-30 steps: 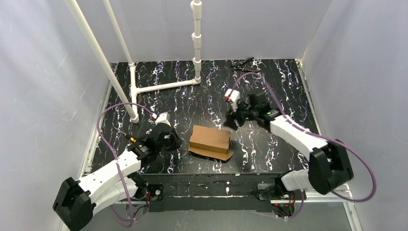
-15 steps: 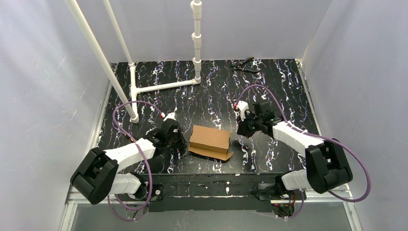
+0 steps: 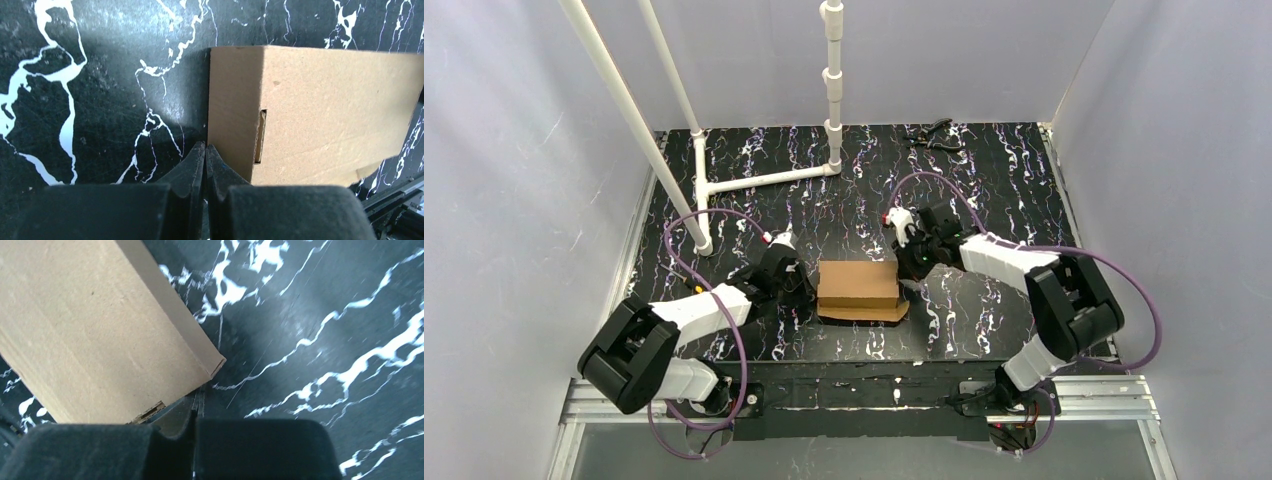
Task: Fold the paper box
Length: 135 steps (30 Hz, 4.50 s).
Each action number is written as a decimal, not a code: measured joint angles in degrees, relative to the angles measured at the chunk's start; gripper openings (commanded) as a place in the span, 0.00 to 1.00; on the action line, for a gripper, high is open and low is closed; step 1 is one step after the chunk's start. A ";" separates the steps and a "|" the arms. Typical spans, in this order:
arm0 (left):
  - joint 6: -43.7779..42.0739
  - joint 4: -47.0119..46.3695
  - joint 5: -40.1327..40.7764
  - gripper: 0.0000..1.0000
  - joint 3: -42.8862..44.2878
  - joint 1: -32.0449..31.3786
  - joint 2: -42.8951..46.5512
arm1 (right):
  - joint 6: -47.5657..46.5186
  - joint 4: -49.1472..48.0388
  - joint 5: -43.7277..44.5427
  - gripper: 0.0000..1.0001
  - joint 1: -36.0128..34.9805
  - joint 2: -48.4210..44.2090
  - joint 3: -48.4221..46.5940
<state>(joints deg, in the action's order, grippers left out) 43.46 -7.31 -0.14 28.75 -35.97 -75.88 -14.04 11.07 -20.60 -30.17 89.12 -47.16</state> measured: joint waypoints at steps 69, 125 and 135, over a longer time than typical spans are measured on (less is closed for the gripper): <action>-22.03 -0.11 -25.33 0.98 13.31 15.98 -7.69 | 16.28 -29.75 -29.35 0.87 16.96 1.14 10.05; -12.70 -6.86 -32.11 0.95 6.36 19.41 -10.10 | 25.88 -33.94 -20.48 0.44 11.74 8.04 9.94; -10.58 -7.04 -32.50 0.87 6.36 19.39 -10.84 | 22.93 -33.94 -19.87 0.42 10.03 7.87 9.64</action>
<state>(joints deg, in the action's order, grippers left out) 32.88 -14.35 -32.64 35.11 -16.58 -86.72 8.88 -22.87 -40.47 -20.14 96.99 -37.52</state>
